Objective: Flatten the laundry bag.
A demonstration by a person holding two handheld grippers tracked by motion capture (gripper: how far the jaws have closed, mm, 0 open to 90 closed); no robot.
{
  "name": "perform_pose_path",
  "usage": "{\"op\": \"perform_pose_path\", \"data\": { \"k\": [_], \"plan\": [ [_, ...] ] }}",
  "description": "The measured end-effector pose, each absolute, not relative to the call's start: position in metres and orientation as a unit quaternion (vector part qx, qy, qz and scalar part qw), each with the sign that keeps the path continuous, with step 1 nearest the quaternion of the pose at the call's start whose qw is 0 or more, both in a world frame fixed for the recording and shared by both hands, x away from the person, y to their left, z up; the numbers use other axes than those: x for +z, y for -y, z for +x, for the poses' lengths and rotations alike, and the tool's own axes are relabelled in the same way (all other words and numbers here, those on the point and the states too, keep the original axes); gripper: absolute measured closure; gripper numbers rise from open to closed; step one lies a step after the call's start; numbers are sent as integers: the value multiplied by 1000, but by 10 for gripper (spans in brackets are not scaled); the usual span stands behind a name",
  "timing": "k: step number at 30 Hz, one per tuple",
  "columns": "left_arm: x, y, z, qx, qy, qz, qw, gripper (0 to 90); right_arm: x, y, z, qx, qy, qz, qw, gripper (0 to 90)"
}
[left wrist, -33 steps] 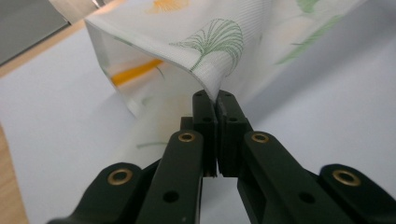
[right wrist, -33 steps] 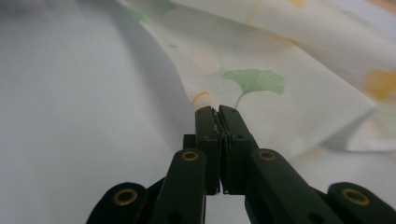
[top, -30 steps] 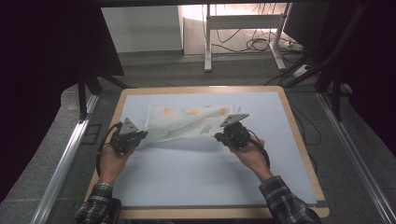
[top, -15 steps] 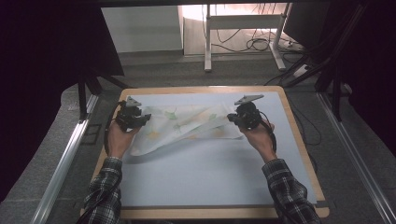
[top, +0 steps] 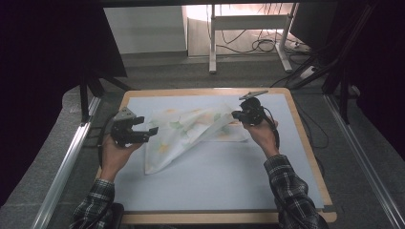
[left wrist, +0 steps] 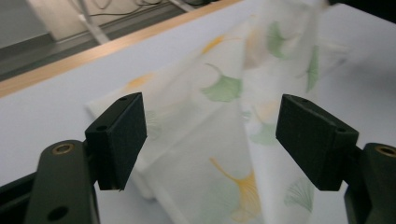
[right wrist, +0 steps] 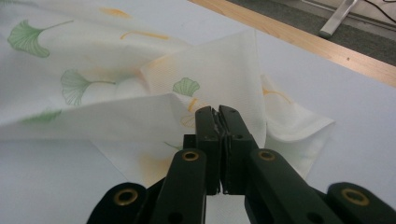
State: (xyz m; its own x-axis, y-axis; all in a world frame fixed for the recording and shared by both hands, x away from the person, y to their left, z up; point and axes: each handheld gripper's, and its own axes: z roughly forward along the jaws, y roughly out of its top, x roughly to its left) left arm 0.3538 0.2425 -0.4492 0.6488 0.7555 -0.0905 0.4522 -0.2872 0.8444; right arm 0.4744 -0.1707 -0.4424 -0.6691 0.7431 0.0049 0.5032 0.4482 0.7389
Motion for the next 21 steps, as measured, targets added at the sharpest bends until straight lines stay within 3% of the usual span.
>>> {"op": "perform_pose_path", "data": {
  "k": [4, 10, 13, 17, 20, 21],
  "plan": [
    [-467, -224, 345, 103, -339, 804, 478, 243, -439, 171, 476, 370, -834, 377, 162, 874],
    [-491, -188, 344, 83, -302, 840, 443, 218, -435, 172, 476, 373, -832, 377, 164, 874],
    [-504, -172, 349, 74, -295, 854, 423, 256, -432, 172, 475, 376, -830, 377, 164, 874],
    [-517, -150, 355, 66, -282, 882, 373, 501, -431, 174, 474, 378, -829, 378, 164, 873],
    [-514, -144, 360, 75, -291, 883, 360, 847, -431, 174, 473, 377, -830, 378, 163, 873],
    [-514, -144, 360, 75, -291, 883, 360, 892, -431, 175, 473, 377, -830, 378, 163, 873]
  ]
}}
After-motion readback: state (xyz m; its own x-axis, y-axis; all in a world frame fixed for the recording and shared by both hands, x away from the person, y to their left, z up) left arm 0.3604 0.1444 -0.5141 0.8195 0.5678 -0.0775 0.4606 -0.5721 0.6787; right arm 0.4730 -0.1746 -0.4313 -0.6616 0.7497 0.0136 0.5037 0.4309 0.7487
